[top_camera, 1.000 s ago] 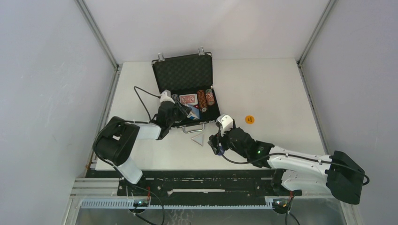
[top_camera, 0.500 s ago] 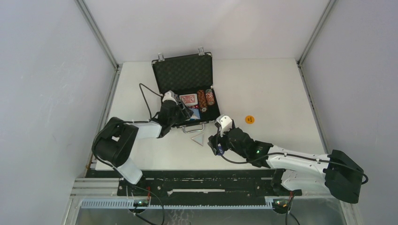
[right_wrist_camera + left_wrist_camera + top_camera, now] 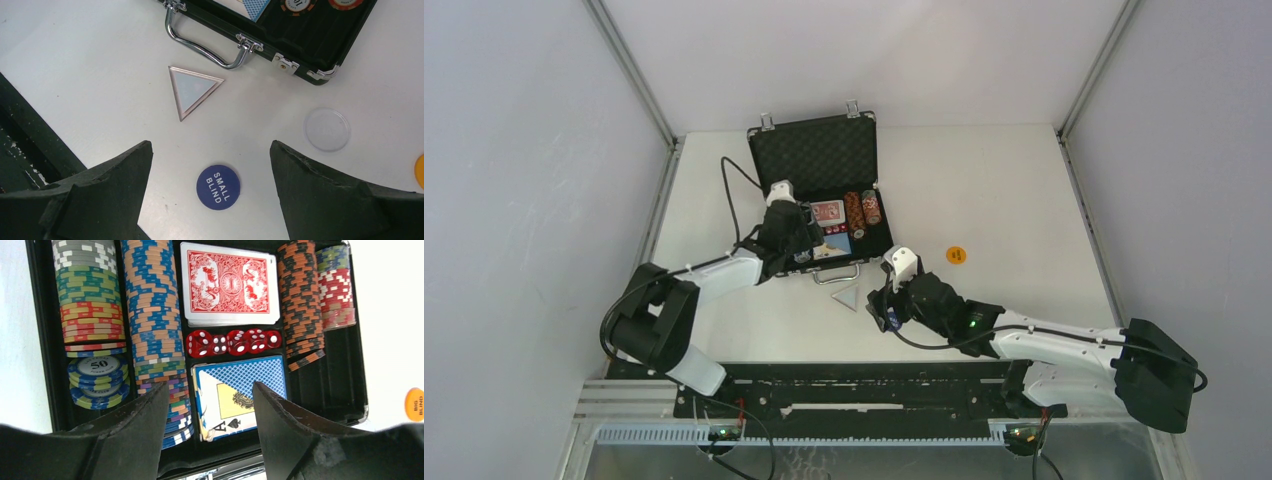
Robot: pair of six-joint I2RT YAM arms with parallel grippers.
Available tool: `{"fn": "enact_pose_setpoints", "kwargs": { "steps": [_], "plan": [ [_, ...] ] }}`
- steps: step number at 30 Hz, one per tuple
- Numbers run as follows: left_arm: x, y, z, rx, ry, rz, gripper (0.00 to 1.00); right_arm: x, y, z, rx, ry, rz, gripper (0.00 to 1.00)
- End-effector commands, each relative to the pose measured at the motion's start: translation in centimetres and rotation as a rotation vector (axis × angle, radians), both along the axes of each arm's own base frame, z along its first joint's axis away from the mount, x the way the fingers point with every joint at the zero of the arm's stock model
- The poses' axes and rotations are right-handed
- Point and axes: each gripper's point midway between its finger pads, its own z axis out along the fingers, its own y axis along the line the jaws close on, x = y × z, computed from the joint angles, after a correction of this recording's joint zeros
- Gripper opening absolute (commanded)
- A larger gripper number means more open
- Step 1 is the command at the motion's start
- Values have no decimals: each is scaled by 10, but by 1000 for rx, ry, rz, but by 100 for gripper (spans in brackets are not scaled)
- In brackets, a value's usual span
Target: Pack up texas hold em set
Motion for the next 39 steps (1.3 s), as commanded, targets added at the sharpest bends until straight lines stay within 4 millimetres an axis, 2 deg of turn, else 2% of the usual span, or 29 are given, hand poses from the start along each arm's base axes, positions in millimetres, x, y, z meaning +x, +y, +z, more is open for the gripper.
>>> {"fn": "enact_pose_setpoints", "kwargs": {
  "steps": [1,3,4,8,12,15,17,18,20,22,26,31,35,39],
  "plan": [
    [10,2,13,38,-30,4,67,2,9,13,54,-15,-2,94],
    [11,2,10,46,-22,4,67,2,8,13,52,-15,-4,94],
    [7,-9,10,51,-21,-24,67,2,8,13,52,-15,-5,94],
    [4,-23,15,69,-38,-65,67,3,8,12,53,-15,-11,94],
    [-4,-37,28,30,-70,-105,67,7,9,14,84,-1,-48,91],
    [-20,-37,45,-35,-83,-119,68,19,-3,14,93,24,-151,89],
    [-36,-33,59,-58,-92,-135,78,31,-18,9,70,44,-250,89],
    [-43,-28,75,-74,-122,-134,82,40,-29,6,61,58,-317,89],
    [-57,-15,88,-79,-157,-117,91,50,-45,-4,30,88,-409,87],
    [-69,0,94,-73,-184,-91,99,54,-51,-13,4,120,-436,87],
    [-86,32,104,-54,-244,-4,100,46,-29,-17,-29,105,-353,87],
    [-93,77,76,12,-221,186,100,30,23,-19,-80,77,-225,90],
    [-95,83,53,23,-143,210,100,25,58,-23,-114,71,-179,91],
    [-96,83,39,18,-115,200,100,28,80,-32,-127,96,-187,95]
  ]
}}
